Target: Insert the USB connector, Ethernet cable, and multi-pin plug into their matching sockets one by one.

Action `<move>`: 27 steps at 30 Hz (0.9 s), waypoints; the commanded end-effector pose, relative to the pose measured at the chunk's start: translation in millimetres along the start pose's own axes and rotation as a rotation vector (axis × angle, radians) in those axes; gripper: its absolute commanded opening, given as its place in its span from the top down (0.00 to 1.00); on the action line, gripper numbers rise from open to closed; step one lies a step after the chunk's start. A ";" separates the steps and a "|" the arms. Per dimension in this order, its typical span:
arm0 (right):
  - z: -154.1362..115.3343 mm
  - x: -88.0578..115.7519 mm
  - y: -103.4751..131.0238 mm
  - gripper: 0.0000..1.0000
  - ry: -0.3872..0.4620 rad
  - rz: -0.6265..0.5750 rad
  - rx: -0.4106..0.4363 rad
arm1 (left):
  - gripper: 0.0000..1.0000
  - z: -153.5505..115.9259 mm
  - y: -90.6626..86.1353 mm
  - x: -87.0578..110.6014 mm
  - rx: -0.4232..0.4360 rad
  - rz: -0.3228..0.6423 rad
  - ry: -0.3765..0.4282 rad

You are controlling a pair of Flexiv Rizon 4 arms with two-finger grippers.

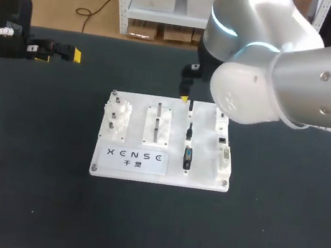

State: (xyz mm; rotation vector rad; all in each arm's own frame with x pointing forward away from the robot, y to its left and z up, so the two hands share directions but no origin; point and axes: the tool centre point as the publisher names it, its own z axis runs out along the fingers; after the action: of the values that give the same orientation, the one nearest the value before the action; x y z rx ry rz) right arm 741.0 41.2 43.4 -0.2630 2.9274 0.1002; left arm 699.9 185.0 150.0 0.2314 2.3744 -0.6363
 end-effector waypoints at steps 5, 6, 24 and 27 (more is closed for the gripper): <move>11.0 -7.5 9.6 0.00 0.037 0.021 0.008 | 0.00 0.0 0.0 0.0 0.000 0.000 0.000; 12.0 -7.6 10.9 0.00 0.042 0.026 0.005 | 0.00 0.0 0.0 0.0 0.000 0.000 0.000; 14.2 -10.4 23.4 0.00 0.052 0.053 0.006 | 0.00 0.0 0.0 0.0 0.000 0.000 0.000; 14.2 -10.4 23.4 0.00 0.052 0.053 0.006 | 0.00 0.0 0.0 0.0 0.000 0.000 0.000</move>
State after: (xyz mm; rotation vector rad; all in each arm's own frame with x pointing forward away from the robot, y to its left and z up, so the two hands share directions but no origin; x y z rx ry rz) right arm 750.1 67.3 32.6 -0.1905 2.9873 0.0940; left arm 699.9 185.0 150.0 0.2315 2.3744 -0.6363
